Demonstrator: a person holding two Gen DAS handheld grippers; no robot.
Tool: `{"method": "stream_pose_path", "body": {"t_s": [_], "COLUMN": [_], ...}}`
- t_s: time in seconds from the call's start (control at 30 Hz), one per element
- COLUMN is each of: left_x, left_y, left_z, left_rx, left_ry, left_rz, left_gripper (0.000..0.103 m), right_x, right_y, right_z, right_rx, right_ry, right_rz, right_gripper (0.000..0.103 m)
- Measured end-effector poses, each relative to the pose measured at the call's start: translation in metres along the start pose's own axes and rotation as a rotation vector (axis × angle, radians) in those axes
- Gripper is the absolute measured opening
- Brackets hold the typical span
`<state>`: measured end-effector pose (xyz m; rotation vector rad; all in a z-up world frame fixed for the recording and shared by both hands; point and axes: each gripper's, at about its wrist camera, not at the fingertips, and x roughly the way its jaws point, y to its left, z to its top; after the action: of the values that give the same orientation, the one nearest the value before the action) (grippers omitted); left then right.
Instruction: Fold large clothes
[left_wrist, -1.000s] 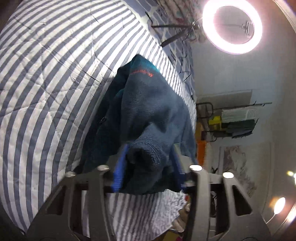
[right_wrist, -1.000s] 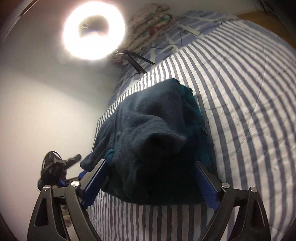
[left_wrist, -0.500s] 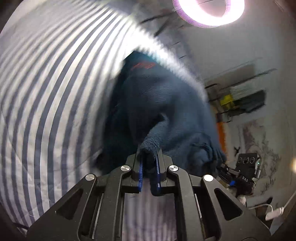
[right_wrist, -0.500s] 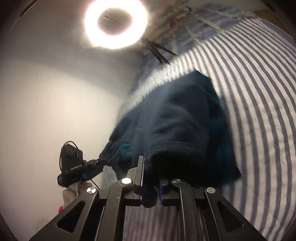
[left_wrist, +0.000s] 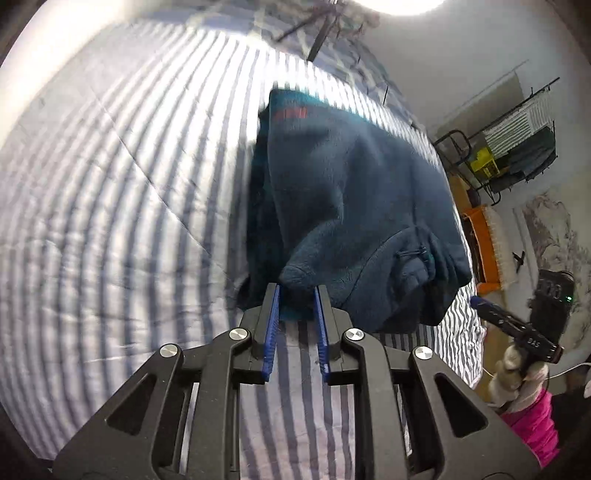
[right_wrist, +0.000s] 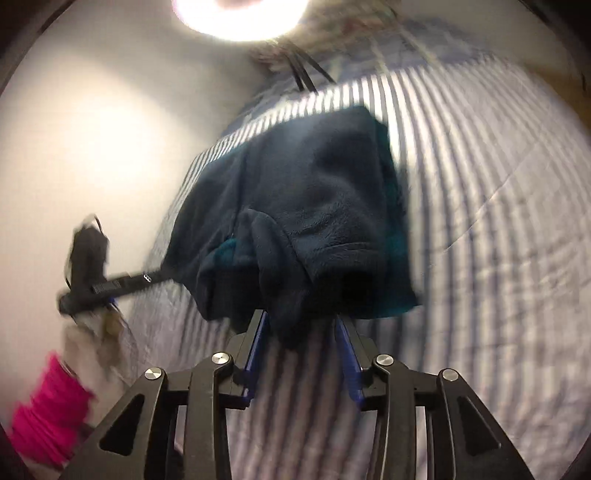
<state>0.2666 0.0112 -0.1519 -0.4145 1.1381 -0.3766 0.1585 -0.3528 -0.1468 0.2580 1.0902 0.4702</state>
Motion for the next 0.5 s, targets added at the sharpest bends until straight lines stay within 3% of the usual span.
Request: {"method": "stream_pose_path", "body": {"t_s": [0.1, 0.23, 0.27, 0.37, 0.5], "left_x": [-0.032, -0.04, -0.038, -0.017, 0.033], "left_y": [-0.007, -0.032, -0.04, -0.063, -0.067], "left_z": [0.008, 0.046, 0.053, 0.073, 0.094], "left_rx": [0.024, 0.078, 0.09, 0.131, 0.152], "left_ry": [-0.095, -0.187, -0.2, -0.223, -0.196], "left_rz": [0.005, 0.015, 0.02, 0.049, 0.123], "left_gripper": [0.016, 0.016, 0.016, 0.016, 0.016], "right_x": [-0.033, -0.05, -0.043, -0.019, 0.032], "right_y": [0.007, 0.022, 0.024, 0.035, 0.046], "right_z": [0.006, 0.043, 0.053, 0.088, 0.118], "right_rx": [-0.084, -0.159, -0.164, -0.184, -0.219], "right_ry": [-0.08, -0.222, -0.242, -0.295, -0.266], "right_rz": [-0.064, -0.091, -0.089, -0.07, -0.092], "right_gripper": [0.04, 0.043, 0.048, 0.048, 0.048]}}
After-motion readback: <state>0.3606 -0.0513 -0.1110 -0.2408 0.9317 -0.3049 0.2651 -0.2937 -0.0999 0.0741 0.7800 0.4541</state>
